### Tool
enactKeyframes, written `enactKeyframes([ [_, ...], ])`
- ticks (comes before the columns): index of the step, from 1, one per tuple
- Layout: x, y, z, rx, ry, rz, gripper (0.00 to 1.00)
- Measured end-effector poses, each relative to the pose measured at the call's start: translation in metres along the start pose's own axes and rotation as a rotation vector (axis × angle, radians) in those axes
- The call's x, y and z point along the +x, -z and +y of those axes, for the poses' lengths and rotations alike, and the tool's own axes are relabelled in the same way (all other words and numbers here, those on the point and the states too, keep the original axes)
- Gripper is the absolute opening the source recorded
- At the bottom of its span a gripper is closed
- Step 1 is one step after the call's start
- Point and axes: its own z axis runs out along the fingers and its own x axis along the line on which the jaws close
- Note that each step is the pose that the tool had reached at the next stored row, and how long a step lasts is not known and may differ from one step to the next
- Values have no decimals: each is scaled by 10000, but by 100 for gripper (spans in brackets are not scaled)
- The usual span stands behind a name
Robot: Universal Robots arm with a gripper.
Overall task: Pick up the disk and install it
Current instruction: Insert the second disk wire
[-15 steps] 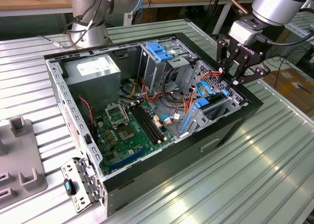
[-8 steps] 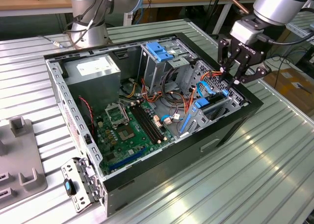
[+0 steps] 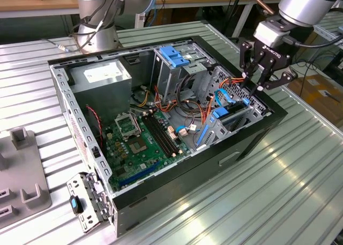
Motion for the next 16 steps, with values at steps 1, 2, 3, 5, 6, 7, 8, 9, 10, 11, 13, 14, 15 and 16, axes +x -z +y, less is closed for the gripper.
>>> enactKeyframes([
  [1, -1, 0, -10, 0, 1, 0, 36],
  [2, -3, 0, -20, 0, 3, -1, 36],
  [3, -3, 0, -24, 0, 3, -1, 36],
  [5, -5, 0, -25, 0, 4, 0, 36],
  [6, -6, 0, -25, 0, 4, 0, 36],
  [7, -6, 0, -26, 0, 4, 0, 36],
  [8, -6, 0, -25, 0, 4, 0, 36],
  [9, -6, 0, -26, 0, 4, 0, 36],
  [10, -6, 0, -26, 0, 4, 0, 36],
  [11, -7, 0, -26, 0, 4, -1, 36],
  [13, -7, 0, -30, 0, 4, 1, 36],
  [14, -7, 0, -31, 0, 4, 1, 36],
  [15, -7, 0, -34, -1, 4, 1, 36],
  [16, -8, 0, -38, 0, 5, 0, 36],
])
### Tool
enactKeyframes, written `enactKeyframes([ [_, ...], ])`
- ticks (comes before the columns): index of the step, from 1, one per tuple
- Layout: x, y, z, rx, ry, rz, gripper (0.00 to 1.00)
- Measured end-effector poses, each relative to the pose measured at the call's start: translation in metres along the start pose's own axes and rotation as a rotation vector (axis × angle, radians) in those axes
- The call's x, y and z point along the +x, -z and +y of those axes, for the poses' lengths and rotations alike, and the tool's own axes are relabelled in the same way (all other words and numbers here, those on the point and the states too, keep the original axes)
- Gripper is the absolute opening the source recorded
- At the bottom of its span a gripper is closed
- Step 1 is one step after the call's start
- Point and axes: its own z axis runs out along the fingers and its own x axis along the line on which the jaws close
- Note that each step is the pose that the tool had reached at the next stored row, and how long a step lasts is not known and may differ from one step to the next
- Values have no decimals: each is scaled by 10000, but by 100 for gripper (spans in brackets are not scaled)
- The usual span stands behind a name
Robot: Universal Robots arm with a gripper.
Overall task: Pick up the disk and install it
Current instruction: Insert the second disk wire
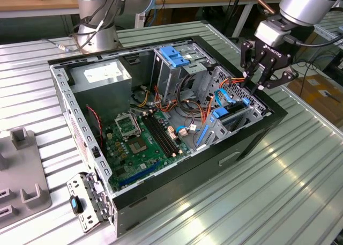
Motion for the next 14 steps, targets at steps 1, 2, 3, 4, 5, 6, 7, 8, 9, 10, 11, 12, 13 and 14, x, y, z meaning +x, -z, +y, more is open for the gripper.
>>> enactKeyframes([
  [1, 0, 0, -8, 0, 12, 0, 36],
  [2, 1, 0, -15, 0, 43, 0, 36],
  [3, 1, 0, -21, 0, 79, -1, 36],
  [4, 2, 0, -33, -1, 183, -7, 36],
  [5, 3, 0, -39, -1, 253, -11, 36],
  [6, 3, 0, -43, -1, 304, -14, 36],
  [7, 4, 0, -50, -2, 388, -15, 36],
  [8, 4, 0, -58, -2, 486, -15, 36],
  [9, 5, 0, -64, -3, 566, -16, 36],
  [10, 5, 0, -66, -4, 607, -16, 36],
  [11, 5, 0, -67, -4, 607, -16, 36],
  [12, 5, 0, -67, -4, 609, -16, 36],
  [13, 5, 0, -67, -4, 609, -16, 36],
  [14, 5, 0, -67, -4, 609, -16, 36],
])
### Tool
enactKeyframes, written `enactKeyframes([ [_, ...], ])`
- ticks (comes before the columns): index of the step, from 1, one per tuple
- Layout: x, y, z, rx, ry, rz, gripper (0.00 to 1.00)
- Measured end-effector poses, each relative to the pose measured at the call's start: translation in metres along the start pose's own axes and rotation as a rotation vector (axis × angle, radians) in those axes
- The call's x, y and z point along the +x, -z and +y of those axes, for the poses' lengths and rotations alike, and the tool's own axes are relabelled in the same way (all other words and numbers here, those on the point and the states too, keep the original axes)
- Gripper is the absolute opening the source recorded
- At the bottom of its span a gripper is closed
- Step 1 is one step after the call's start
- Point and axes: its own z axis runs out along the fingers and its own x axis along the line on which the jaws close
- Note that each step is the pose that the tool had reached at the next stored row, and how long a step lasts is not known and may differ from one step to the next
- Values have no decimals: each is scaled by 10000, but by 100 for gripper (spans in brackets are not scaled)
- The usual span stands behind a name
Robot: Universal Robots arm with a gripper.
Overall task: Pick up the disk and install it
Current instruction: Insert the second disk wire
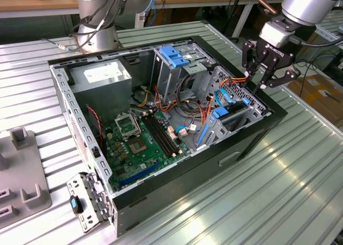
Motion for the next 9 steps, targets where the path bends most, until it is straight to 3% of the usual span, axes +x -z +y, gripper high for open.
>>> enactKeyframes([
  [9, -1, 0, -4, 0, 3, 0, 36],
])
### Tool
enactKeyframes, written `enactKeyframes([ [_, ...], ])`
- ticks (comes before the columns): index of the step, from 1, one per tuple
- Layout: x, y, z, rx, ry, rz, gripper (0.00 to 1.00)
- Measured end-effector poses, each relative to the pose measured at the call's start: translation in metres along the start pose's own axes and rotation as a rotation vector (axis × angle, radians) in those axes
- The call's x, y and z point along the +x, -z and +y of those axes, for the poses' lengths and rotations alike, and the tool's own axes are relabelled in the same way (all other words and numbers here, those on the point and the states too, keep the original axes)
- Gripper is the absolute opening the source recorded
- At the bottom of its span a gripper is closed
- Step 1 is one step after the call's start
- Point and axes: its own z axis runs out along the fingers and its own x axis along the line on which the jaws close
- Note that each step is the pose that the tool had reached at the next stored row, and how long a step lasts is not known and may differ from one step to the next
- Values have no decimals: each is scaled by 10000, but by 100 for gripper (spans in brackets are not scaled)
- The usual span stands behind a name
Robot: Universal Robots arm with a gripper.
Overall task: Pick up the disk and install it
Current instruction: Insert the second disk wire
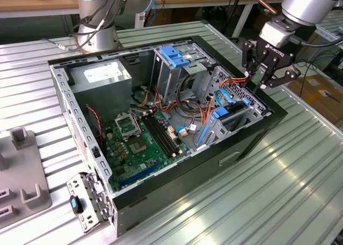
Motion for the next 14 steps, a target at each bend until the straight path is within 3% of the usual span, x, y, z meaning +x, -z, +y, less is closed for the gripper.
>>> enactKeyframes([
  [2, 0, 0, -1, -1, 67, 0, 36],
  [5, 1, 0, -4, -8, 836, 1, 36],
  [6, 1, 0, -7, -12, 1316, 0, 36],
  [10, 5, 0, -35, -14, 1510, 0, 36],
  [14, 8, -1, -52, -19, 2049, -1, 36],
])
